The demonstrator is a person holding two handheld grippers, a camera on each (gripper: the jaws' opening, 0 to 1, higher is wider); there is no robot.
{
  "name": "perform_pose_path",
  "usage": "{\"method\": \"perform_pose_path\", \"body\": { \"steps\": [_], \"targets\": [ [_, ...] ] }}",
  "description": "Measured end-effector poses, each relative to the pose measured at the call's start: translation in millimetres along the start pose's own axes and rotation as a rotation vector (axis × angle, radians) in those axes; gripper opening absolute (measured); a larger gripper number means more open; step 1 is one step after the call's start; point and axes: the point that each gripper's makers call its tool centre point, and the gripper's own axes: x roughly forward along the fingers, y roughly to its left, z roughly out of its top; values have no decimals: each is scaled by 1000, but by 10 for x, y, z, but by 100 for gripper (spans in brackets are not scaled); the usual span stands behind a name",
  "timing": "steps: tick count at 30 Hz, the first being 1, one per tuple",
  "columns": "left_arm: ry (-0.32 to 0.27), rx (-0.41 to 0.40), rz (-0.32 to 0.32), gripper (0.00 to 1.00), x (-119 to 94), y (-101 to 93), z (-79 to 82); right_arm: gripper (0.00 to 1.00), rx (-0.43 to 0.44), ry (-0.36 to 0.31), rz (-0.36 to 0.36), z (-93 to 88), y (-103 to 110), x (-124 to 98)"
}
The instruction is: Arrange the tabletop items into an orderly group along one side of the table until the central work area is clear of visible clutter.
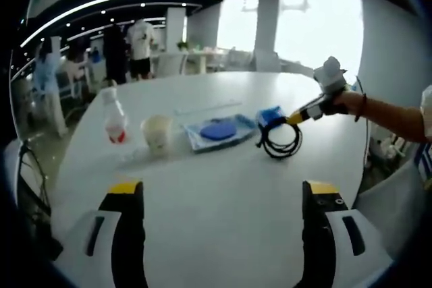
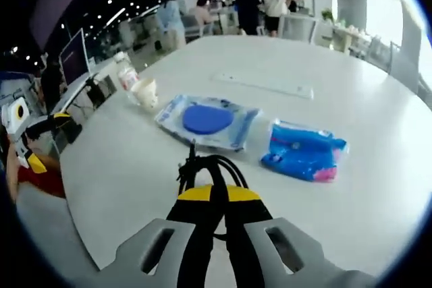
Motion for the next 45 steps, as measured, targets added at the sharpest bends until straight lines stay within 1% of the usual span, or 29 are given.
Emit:
{"method": "perform_pose_path", "body": {
  "steps": [1, 2, 5, 7, 9, 16, 21, 27, 29, 32, 37, 40, 41, 43, 45],
  "targets": [
    [-8, 0, -2, 94, -1, -1, 13, 4, -13, 11, -8, -19, -25, 13],
    [-17, -2, -4, 94, -2, -2, 32, 4, -19, 7, -2, -21, -29, 44],
    [-26, -5, -9, 94, -3, -6, 53, 4, -17, 9, -4, -29, -78, 92],
    [-31, -2, -10, 94, -4, -6, 60, 4, -31, 20, -23, -48, -124, 133],
    [-29, -1, -13, 93, -6, -5, 55, 4, -71, 35, -33, -74, -151, 167],
    [-38, -21, -3, 92, -28, 37, 57, 4, -112, 58, -43, -134, -239, 284],
    [-40, -21, -7, 92, -26, 35, 60, 5, -143, 75, -51, -198, -299, 356],
    [-42, -23, 3, 93, -29, 56, 58, 5, -144, 81, -55, -260, -343, 432],
    [-61, -24, 3, 93, -34, 55, 93, 5, -147, 84, -57, -294, -359, 453],
    [-68, -30, 0, 93, -40, 50, 108, 6, -137, 87, -58, -332, -378, 472],
    [-52, -23, 5, 93, -38, 57, 74, 6, -143, 80, -64, -366, -377, 504],
    [-50, -24, 5, 93, -36, 52, 70, 7, -162, 98, -76, -430, -384, 541],
    [-48, -23, 5, 93, -35, 52, 66, 7, -170, 86, -76, -419, -380, 541],
    [-46, -22, 6, 93, -36, 53, 59, 7, -141, 80, -84, -405, -384, 529],
    [-43, -23, 6, 93, -37, 55, 53, 7, -141, 80, -82, -405, -386, 528]
  ]
}}
